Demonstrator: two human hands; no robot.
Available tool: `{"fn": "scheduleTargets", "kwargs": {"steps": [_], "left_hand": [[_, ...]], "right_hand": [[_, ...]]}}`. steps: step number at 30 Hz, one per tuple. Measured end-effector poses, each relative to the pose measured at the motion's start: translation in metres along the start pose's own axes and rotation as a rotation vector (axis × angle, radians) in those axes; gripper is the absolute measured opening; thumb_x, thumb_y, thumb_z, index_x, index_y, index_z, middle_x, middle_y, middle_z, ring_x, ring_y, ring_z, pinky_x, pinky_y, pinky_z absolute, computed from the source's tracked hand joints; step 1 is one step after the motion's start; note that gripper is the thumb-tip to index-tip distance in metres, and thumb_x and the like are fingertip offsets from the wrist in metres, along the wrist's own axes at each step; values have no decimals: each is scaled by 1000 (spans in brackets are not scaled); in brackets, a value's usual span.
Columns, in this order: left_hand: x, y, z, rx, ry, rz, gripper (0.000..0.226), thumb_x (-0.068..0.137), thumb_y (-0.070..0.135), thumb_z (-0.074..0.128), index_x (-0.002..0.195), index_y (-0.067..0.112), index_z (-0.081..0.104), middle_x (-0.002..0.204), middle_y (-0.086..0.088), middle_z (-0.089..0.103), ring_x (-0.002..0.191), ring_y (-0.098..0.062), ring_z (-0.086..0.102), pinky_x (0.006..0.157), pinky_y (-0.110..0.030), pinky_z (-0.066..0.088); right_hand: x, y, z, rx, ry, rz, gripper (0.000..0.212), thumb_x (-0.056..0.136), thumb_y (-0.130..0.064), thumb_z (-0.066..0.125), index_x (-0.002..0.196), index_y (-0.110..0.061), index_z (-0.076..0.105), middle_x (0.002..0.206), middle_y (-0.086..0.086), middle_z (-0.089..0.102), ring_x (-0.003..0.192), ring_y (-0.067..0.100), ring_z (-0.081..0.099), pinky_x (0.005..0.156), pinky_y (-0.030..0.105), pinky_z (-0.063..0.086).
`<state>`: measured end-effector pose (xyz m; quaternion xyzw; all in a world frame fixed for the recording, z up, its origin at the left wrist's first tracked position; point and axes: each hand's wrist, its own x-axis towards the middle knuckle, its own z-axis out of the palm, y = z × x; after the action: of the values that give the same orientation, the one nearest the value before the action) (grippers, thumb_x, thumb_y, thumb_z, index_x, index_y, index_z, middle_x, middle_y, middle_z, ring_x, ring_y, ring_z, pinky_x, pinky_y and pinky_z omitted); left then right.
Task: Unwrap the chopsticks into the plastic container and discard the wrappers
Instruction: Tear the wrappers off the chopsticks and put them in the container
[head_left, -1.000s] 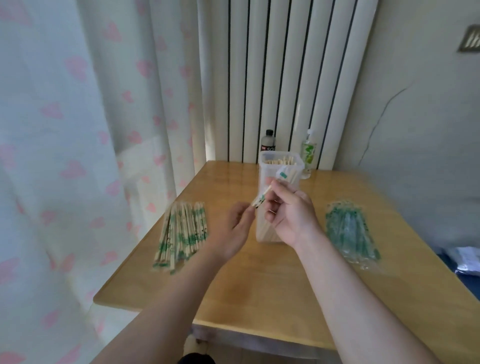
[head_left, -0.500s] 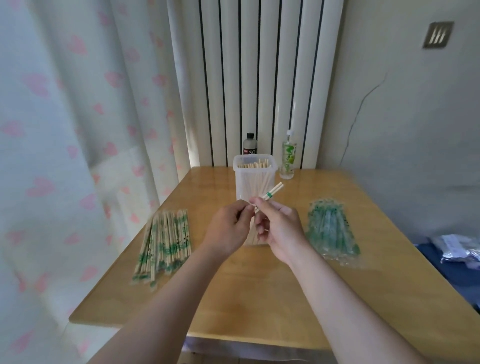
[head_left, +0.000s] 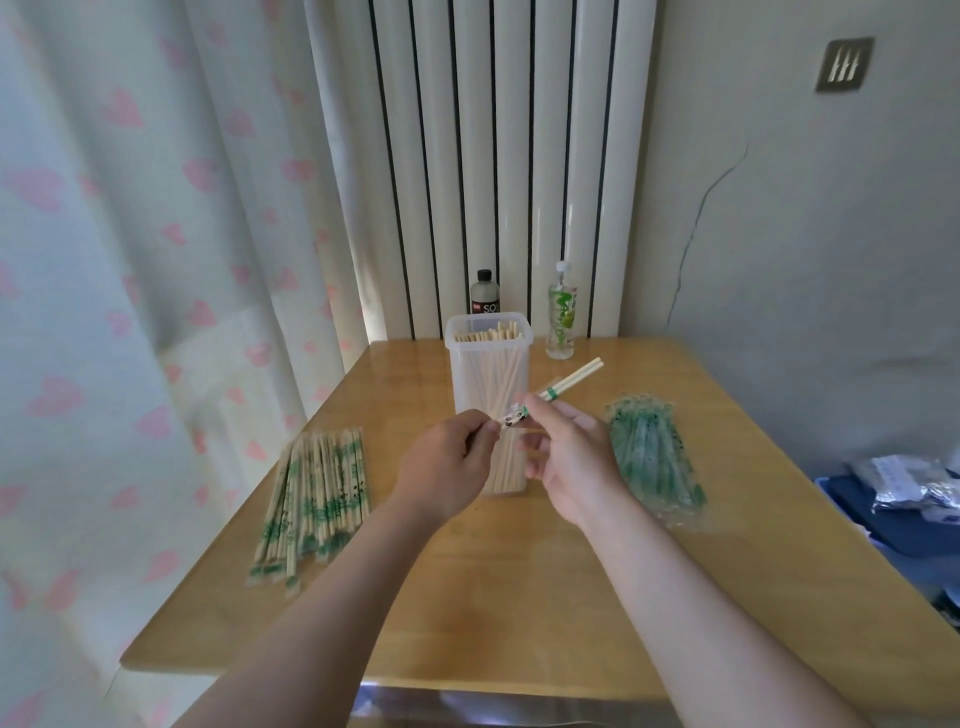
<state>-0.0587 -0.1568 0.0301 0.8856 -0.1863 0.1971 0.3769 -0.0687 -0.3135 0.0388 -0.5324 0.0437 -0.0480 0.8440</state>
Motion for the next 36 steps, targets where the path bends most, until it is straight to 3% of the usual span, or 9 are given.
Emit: {"fn": "scheduleTargets", "kwargs": {"steps": [7, 15, 19, 22, 28, 36], "left_hand": [[-3, -9, -11, 55, -29, 16, 32, 104, 33, 48, 84, 16, 65, 56, 8, 51, 54, -15, 48, 52, -31, 35], [-9, -21, -22, 94, 4, 17, 28, 102, 35, 49, 86, 23, 68, 55, 8, 54, 57, -15, 55, 52, -31, 39], [-5, -22, -33, 162, 21, -11, 29, 102, 30, 53, 74, 36, 57, 55, 7, 54, 55, -15, 54, 52, -30, 40], [-1, -27, -48, 218, 104, -75, 27, 101, 26, 53, 74, 26, 58, 56, 6, 55, 53, -16, 53, 50, -26, 37], [15, -34, -79, -53, 413, -309, 35, 100, 25, 47, 76, 0, 53, 61, -7, 49, 55, -21, 41, 57, -33, 37], [21, 0, -63, -179, 349, -252, 32, 100, 32, 52, 75, 13, 56, 62, 2, 48, 58, -16, 43, 58, -32, 38]], "right_hand": [[5, -16, -8, 27, 78, -35, 9, 89, -13, 75, 89, -7, 81, 81, 5, 68, 63, 14, 57, 47, 26, 37], [6, -26, -24, 94, 119, -49, 21, 99, -23, 65, 102, -7, 78, 87, 4, 66, 64, 14, 60, 49, 27, 41], [8, -31, -33, 171, 216, -69, 19, 100, -18, 64, 99, -4, 75, 82, 5, 67, 66, 17, 64, 55, 29, 48], [10, -36, -45, 242, 304, -83, 18, 101, -15, 63, 97, 0, 71, 81, 9, 66, 70, 23, 66, 61, 32, 56], [11, -32, -63, 154, 355, -126, 17, 103, -12, 60, 98, 3, 69, 78, 12, 63, 69, 23, 65, 64, 32, 59], [10, -53, -27, 104, 285, -200, 19, 103, -11, 59, 93, 2, 69, 76, 11, 66, 68, 22, 65, 66, 33, 60]]}}
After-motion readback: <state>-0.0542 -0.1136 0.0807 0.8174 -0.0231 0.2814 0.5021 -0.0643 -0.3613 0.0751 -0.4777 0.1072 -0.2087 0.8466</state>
